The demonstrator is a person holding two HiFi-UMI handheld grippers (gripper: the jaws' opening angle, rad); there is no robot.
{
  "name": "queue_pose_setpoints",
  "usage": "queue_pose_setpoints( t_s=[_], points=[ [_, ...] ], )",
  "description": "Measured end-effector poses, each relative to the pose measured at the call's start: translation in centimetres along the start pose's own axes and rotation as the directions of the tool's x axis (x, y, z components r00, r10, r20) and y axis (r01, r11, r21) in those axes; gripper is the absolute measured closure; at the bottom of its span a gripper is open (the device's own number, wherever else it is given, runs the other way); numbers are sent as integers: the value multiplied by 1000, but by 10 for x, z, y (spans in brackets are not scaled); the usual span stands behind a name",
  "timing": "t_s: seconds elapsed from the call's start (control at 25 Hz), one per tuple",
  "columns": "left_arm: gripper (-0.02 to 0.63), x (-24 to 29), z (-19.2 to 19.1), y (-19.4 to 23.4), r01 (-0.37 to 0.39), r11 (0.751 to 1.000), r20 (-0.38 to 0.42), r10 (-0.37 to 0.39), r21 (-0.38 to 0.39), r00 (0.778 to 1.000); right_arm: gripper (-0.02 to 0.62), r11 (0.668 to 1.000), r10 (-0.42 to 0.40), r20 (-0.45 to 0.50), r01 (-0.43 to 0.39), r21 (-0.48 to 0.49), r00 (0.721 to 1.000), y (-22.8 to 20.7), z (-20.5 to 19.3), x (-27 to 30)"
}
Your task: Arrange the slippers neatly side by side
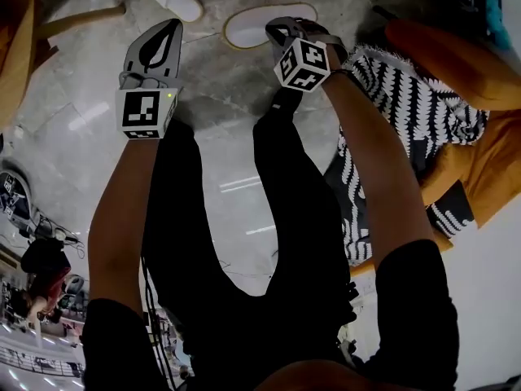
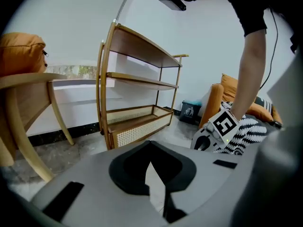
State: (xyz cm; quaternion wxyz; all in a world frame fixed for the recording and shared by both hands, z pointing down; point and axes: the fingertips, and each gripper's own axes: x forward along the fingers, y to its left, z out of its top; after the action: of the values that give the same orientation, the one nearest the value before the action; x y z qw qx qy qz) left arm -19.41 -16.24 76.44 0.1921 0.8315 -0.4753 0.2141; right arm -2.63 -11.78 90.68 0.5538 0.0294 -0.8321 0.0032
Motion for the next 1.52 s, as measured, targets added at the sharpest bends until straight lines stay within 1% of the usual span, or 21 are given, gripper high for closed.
queue_pose_setpoints(
  t_s=[0.08,0.12,0.2,0.28,0.4,0.52,0.56,0.6,0.64,0.76,0.84,0.92,0.96,1.0,1.04,1.08,1.2,1.24,1.32,1.36,1.52],
  points=[
    [592,9,9,-6,15,1000,7,-15,11,1000,558,986,-64,10,62,153,998,-16,-7,-10],
    [592,13,12,-9,20,1000,10,-20,14,1000,558,969,-95,10,90,229,995,-24,-11,-14],
    [592,20,16,-13,25,1000,12,-26,18,1000,558,920,-146,3,135,367,989,-39,-20,-19],
    [592,26,18,-17,29,999,13,-29,19,999,558,860,-183,-7,163,484,983,-52,-29,-21],
    [592,34,16,-28,45,999,15,-46,25,999,558,750,-219,-28,187,635,975,-66,-47,-19],
    [592,40,10,-31,53,998,14,-53,29,998,558,642,-256,-64,219,735,965,-85,-66,-11],
    [592,42,5,-30,50,998,11,-51,25,999,558,599,-267,-79,229,767,961,-92,-74,-5],
    [592,43,0,-29,47,999,7,-47,19,999,558,546,-274,-93,234,804,957,-97,-81,1],
    [592,44,-5,-29,44,999,3,-44,12,999,558,484,-279,-106,235,843,954,-101,-88,6],
    [592,44,-20,-29,38,999,-3,-38,2,999,558,285,-282,-156,238,928,947,-110,-105,17],
    [592,42,-28,-28,37,999,-8,-37,-4,999,558,142,-274,-176,221,965,945,-113,-116,25],
    [592,40,-34,-24,34,999,-14,-34,-21,999,558,-10,-262,-175,178,984,949,-113,-123,37],
    [592,38,-37,-21,28,999,-16,-29,-34,999,558,-70,-256,-173,160,985,951,-113,-125,43],
    [592,37,-39,-17,21,999,-16,-22,-47,1000,558,-106,-250,-172,150,983,953,-113,-125,50],
    [592,35,-41,-13,15,998,-14,-15,-58,1000,558,-120,-245,-173,147,982,954,-113,-125,56],
    [592,33,-43,-9,10,998,-12,-11,-64,1000,558,-118,-239,-175,151,981,955,-115,-124,62],
    [592,33,-50,1,2,998,-7,-2,-70,1000,558,-96,-232,-186,167,981,955,-122,-125,78],
    [592,34,-53,5,-1,998,-7,1,-70,1000,558,-83,-232,-191,176,981,954,-126,-126,82],
    [592,37,-57,11,-6,997,-9,6,-73,1000,558,-38,-228,-205,202,979,952,-132,-127,90],
    [592,39,-59,13,-7,997,-12,6,-75,1000,558,-22,-223,-210,210,977,952,-133,-127,94],
    [592,45,-65,14,1,998,-12,-2,-66,1000,558,17,-191,-207,214,977,960,-133,-132,109]
  ],
)
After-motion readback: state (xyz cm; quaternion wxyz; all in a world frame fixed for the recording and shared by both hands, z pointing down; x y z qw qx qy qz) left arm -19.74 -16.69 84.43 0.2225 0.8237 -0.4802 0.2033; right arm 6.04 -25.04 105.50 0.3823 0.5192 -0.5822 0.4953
